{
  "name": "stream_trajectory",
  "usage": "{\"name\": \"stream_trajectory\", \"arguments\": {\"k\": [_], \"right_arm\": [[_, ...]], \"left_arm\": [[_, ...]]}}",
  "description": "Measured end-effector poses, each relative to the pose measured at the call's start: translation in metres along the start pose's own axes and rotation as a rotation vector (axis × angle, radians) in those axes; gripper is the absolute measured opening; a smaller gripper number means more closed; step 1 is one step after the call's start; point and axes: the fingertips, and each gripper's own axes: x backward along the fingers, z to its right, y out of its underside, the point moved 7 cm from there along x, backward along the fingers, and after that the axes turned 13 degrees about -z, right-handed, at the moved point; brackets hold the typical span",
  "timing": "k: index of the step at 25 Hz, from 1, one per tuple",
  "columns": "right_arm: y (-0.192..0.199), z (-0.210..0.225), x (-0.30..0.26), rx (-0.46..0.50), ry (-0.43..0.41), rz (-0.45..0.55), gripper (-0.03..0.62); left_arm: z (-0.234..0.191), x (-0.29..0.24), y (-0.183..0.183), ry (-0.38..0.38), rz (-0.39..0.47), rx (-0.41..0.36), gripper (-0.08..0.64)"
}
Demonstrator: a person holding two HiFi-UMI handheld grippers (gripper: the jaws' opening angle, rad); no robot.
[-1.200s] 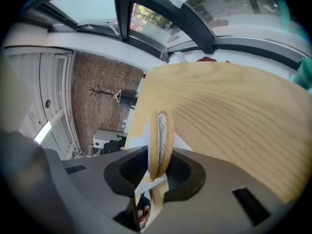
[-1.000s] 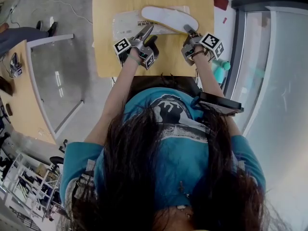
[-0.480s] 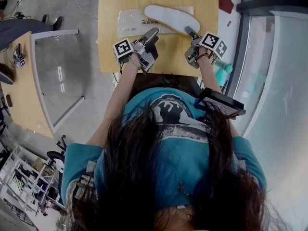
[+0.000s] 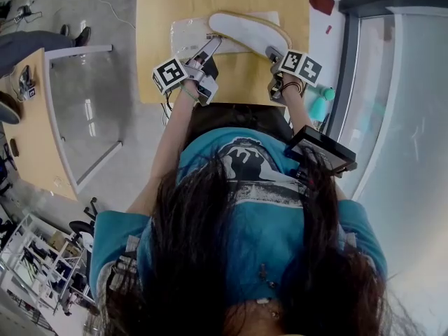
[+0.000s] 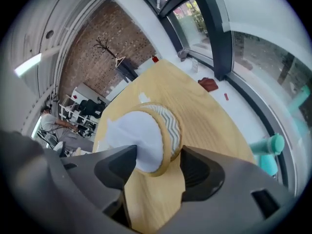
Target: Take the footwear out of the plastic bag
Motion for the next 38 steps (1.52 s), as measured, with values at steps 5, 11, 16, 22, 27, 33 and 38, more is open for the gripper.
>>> {"name": "stream_trajectory", "arguments": {"k": [5, 11, 16, 22, 27, 33, 38], "right_arm": [[0.014, 0.008, -0.004, -0.351, -0.329, -0.072, 0.257], [0.026, 0.013, -0.006, -0.458, -0.435, -0.085, 0.256], [0.045, 0.022, -0.005, -0.468, -0.433, -0.108, 0.256], [0.052, 0.013, 0.013, -0.425, -0.511, -0.113, 0.256], [0.051, -0.030, 0.024, -0.327, -0.629, -0.137, 0.255], [0.058, -0.072, 0.040, -0.268, -0.781, -0.124, 0.255], [0.088, -0.096, 0.044, -0.193, -0.824, -0.123, 0.255]], "left_arm": [[0.012, 0.000, 0.010, 0.031, 0.054, -0.026, 0.238], [0.015, 0.020, 0.026, 0.031, 0.127, -0.084, 0.223], [0.019, 0.044, 0.030, 0.002, 0.202, -0.155, 0.215], [0.033, 0.047, 0.046, -0.051, 0.213, -0.277, 0.149], [0.046, 0.052, 0.037, -0.056, 0.229, -0.341, 0.090], [0.082, 0.082, 0.028, -0.132, 0.267, -0.629, 0.000], [0.086, 0.120, 0.047, -0.184, 0.250, -0.731, 0.000]]}}
